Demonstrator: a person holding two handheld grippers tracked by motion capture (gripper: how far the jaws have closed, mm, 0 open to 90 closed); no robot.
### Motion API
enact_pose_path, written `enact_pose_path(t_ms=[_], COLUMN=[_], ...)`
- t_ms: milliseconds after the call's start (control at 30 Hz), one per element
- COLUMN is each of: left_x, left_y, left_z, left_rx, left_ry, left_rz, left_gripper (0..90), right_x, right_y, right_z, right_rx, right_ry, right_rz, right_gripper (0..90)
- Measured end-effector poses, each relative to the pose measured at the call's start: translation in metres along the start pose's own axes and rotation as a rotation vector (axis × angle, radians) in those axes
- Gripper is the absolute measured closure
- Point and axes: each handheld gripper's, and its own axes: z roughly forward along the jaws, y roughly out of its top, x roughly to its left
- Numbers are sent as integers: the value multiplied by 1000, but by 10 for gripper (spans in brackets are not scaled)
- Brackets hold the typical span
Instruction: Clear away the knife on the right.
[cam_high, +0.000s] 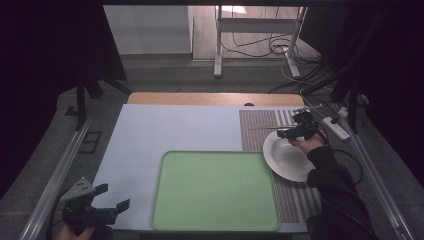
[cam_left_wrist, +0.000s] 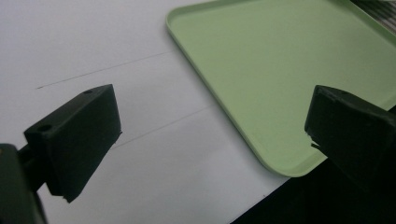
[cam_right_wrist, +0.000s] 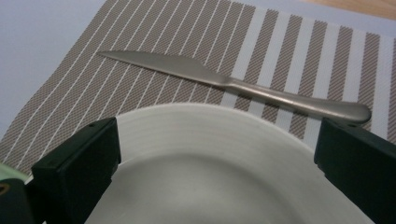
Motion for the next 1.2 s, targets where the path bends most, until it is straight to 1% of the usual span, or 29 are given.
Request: enact_pose_path(t_ms=[200,233,367,500,533,567,600,667,700,800,933,1000,1033,1067,1100,1167,1200], left_x=[0,0,0,0,0,0,0,0,0,0,0,0,1,1,1,1,1], left_y=[0,0,0,0,0,0,0,0,0,0,0,0,0,0,0,0,0], left_z=[0,0,0,0,0,0,0,0,0,0,0,0,0,0,0,0,0], left_rx=[0,0,1,1,1,1,1,1,1,1,1,0,1,0,0,1,0], left_ry=[0,0,1,1,0,0,1,0,0,0,0,-1,-1,-1,-1,-1,-1], left_rz=[0,0,0,-1,-1,-1,-1,-1,-2,-2,-2,-3,-3,-4,-3,-3,-3], left_gripper=[35,35,35,35,35,35,35,35,35,35,35,36,35,36,36,36,36], right_x=[-8,-10,-15,-23,-26,-27,-29,-33,-33,-36,-41,-44,-44,-45,-48,-49,-51], right_y=[9,12,15,20,21,22,23,25,26,29,32,33,33,34,34,33,33], right_z=[10,13,17,21,22,23,25,27,28,30,34,38,40,43,47,50,52], right_rx=[2,4,2,2,7,12,20,36,38,53,63,63,74,81,76,75,74], right_ry=[-26,-35,-44,-50,-38,-30,-22,-6,-6,-1,13,12,10,4,-14,-19,-33], right_rz=[4,4,3,15,21,26,33,25,21,-2,-10,-6,-4,-6,-10,-13,-19], right_gripper=[22,52,84,207,253,280,352,462,498,650,890,900,900,900,900,900,900])
